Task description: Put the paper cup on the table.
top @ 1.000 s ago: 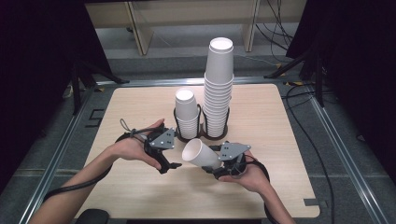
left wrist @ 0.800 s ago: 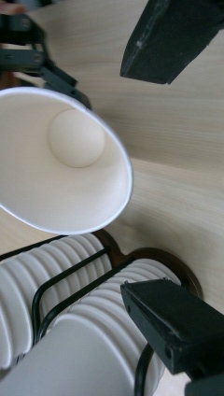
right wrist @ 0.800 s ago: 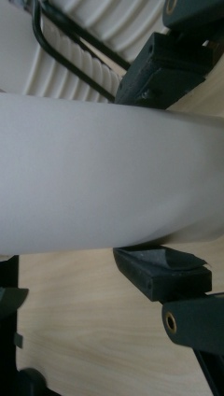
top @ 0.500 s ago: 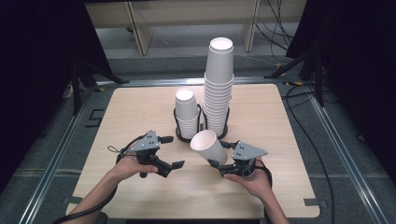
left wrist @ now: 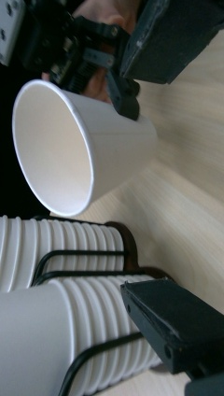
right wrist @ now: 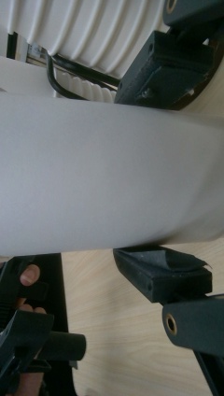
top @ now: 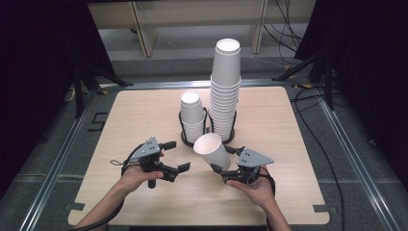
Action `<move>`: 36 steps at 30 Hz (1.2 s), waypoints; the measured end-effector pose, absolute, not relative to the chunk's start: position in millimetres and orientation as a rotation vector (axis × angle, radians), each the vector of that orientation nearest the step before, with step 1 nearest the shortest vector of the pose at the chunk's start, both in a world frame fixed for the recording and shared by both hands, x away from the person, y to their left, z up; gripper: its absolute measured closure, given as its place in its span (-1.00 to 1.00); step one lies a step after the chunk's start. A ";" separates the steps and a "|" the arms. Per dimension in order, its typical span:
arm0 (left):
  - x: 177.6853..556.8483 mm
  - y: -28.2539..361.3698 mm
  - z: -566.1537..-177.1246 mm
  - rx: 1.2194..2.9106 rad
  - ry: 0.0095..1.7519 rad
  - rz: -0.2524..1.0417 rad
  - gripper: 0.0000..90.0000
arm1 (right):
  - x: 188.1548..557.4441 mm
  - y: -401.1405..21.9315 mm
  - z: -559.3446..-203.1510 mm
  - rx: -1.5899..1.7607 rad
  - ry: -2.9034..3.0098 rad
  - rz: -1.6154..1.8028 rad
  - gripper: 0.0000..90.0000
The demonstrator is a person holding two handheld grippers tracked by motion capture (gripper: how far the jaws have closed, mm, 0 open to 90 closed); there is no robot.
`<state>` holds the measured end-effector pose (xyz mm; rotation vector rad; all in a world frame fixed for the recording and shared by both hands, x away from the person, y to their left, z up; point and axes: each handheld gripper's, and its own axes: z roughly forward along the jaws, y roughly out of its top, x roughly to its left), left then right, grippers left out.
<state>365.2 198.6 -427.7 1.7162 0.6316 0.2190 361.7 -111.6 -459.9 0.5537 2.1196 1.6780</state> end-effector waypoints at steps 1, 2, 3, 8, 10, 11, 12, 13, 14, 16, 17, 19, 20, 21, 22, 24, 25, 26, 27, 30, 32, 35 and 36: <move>365.4 196.0 -428.6 1.706 0.643 0.206 -1.00 | 361.3 -112.2 -461.1 0.565 2.126 1.675 -0.45; 365.8 194.1 -429.4 1.706 0.645 0.194 -1.00 | 361.5 -113.1 -462.1 0.558 2.122 1.661 -0.45; 365.6 191.5 -430.3 1.701 0.648 0.188 -1.00 | 361.1 -113.0 -463.5 0.570 2.114 1.669 -0.45; 366.0 180.7 -432.1 1.696 0.624 0.153 -1.00 | 356.1 -115.4 -463.8 0.571 2.108 1.652 -0.45; 366.5 176.7 -430.8 1.699 0.629 0.143 -1.00 | 353.9 -115.5 -464.2 0.568 2.097 1.683 -0.45; 367.3 173.8 -431.2 1.689 0.610 0.124 -1.00 | 352.3 -116.4 -464.4 0.579 2.102 1.669 -0.45; 367.0 172.3 -430.3 1.702 0.606 0.130 -1.00 | 350.4 -116.6 -464.9 0.597 2.115 1.673 -0.45; 366.9 170.6 -429.7 1.710 0.597 0.141 -1.00 | 350.9 -117.1 -465.4 0.576 2.101 1.657 -0.45; 367.0 168.8 -429.4 1.710 0.590 0.141 -1.00 | 348.7 -115.9 -465.9 0.598 2.104 1.676 -0.45; 368.0 165.9 -428.9 1.708 0.582 0.128 -1.00 | 347.4 -115.7 -465.6 0.594 2.093 1.667 -0.45; 368.8 164.8 -428.7 1.710 0.576 0.124 -1.00 | 347.4 -115.4 -465.1 0.576 2.084 1.671 -0.45; 370.5 161.3 -428.6 1.701 0.569 0.114 -1.00 | 345.8 -116.3 -463.4 0.583 2.084 1.655 -0.45; 370.7 160.1 -428.0 1.708 0.568 0.109 -1.00 | 345.5 -115.6 -463.4 0.580 2.075 1.680 -0.45; 371.5 157.7 -428.5 1.694 0.554 0.098 -1.00 | 344.2 -116.6 -462.0 0.589 2.080 1.663 -0.45; 371.2 156.4 -427.8 1.705 0.559 0.102 -1.00 | 343.6 -116.7 -461.9 0.596 2.074 1.664 -0.45; 371.6 152.2 -428.2 1.705 0.551 0.095 -1.00 | 343.5 -117.2 -462.0 0.584 2.078 1.657 -0.45; 372.6 150.7 -428.8 1.710 0.543 0.092 -1.00 | 341.8 -116.7 -462.7 0.609 2.094 1.667 -0.45; 373.2 149.5 -428.8 1.721 0.544 0.092 -1.00 | 342.0 -116.9 -463.0 0.597 2.084 1.656 -0.45; 373.8 147.4 -429.4 1.720 0.544 0.088 -1.00 | 341.6 -115.7 -463.4 0.600 2.076 1.669 -0.45; 376.3 143.1 -431.2 1.711 0.534 0.068 -1.00 | 340.6 -113.8 -463.8 0.595 2.090 1.679 -0.45; 376.3 142.3 -430.9 1.722 0.543 0.066 -1.00 | 342.4 -111.9 -465.0 0.567 2.074 1.698 -0.45; 376.6 140.1 -431.6 1.710 0.542 0.050 -1.00 | 341.1 -110.6 -464.4 0.565 2.100 1.691 -0.45; 377.2 139.6 -432.0 1.700 0.536 0.046 -1.00 | 340.6 -110.3 -463.9 0.565 2.102 1.679 -0.46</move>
